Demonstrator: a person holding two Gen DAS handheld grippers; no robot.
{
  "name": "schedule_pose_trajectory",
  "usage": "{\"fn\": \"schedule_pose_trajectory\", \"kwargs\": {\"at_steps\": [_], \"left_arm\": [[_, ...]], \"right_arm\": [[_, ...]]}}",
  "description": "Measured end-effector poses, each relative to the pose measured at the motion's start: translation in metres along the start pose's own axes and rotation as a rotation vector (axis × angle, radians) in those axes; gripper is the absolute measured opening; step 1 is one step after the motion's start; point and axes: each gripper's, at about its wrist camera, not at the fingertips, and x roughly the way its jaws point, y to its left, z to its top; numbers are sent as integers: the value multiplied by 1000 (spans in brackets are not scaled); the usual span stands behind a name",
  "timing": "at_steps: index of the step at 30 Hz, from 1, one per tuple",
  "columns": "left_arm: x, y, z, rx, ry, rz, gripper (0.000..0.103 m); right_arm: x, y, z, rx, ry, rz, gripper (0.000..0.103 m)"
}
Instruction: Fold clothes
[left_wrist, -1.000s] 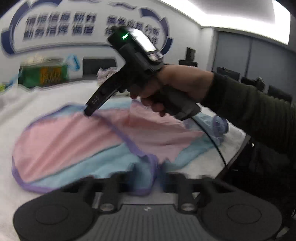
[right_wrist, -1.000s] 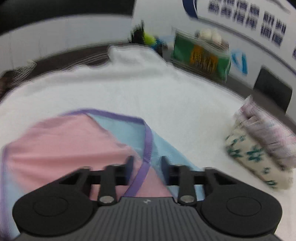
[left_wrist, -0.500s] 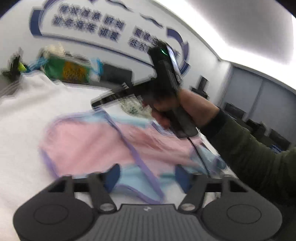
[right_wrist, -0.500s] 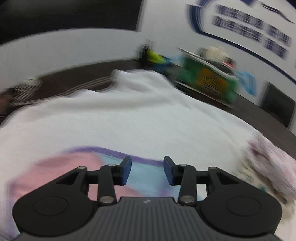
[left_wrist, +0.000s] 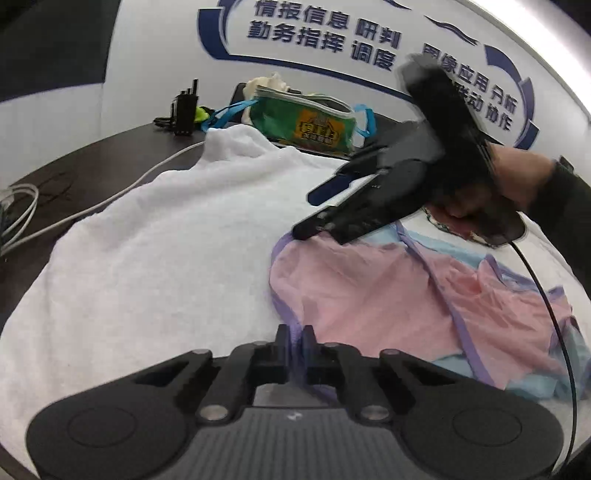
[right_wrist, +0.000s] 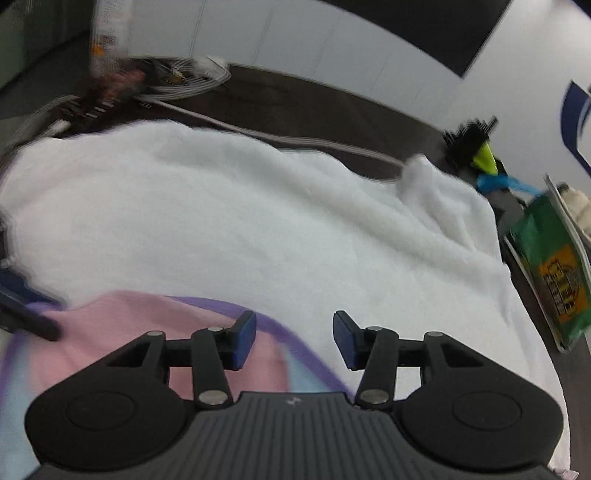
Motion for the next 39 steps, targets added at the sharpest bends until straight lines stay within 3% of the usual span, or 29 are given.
{"fn": "schedule_pose_trajectory", "kwargs": {"at_steps": [2, 3, 4, 7, 12, 14, 17, 20, 22, 23, 27, 29, 31, 34, 37, 39], "left_arm": [[-1, 0, -1, 2, -2, 1, 4], [-3, 5, -2, 0, -6, 2, 4], [-4, 8, -4, -1, -11, 2, 3], [-7, 11, -4, 0, -28, -1, 2], [-14, 15, 0, 3, -73, 34, 2], [-14, 16, 1, 2, -76, 71, 2], [-9, 17, -1, -2, -50, 86, 3], [-9, 16, -6, 10, -39, 84, 4], [-9, 15, -8, 14, -41, 86, 4], [-9, 15, -8, 14, -42, 86, 5], [-9, 14, -9, 26, -42, 90, 5], [-8, 13, -10, 40, -43, 98, 5], [-9, 12, -9, 45, -45, 103, 4], [-14, 18, -7, 2, -82, 94, 3], [-19, 23, -5, -13, -110, 103, 2], [-16, 25, -4, -14, -104, 127, 2]], "right_arm": [[5, -4, -3, 17, 0, 28, 37], [4, -3, -7, 23, -6, 63, 12], [3, -3, -10, 29, -12, 97, 4], [-7, 5, -19, 0, -73, 57, 3], [-26, 0, -15, 91, -250, -35, 0], [-23, 2, -9, 99, -267, -45, 0], [-7, 8, -2, 81, -221, -45, 0], [-12, 1, -7, 79, -203, 51, 10], [-16, -7, -13, 87, -195, 148, 40], [-18, -8, -15, 79, -194, 173, 41], [-5, 1, -21, 13, -129, 172, 38], [0, 3, -22, 13, -135, 179, 28], [2, 3, -20, 24, -138, 206, 0], [0, 13, -19, -40, -165, 166, 0], [-9, 11, -13, 7, -262, 124, 0], [-8, 9, -8, 26, -278, 112, 0]]}}
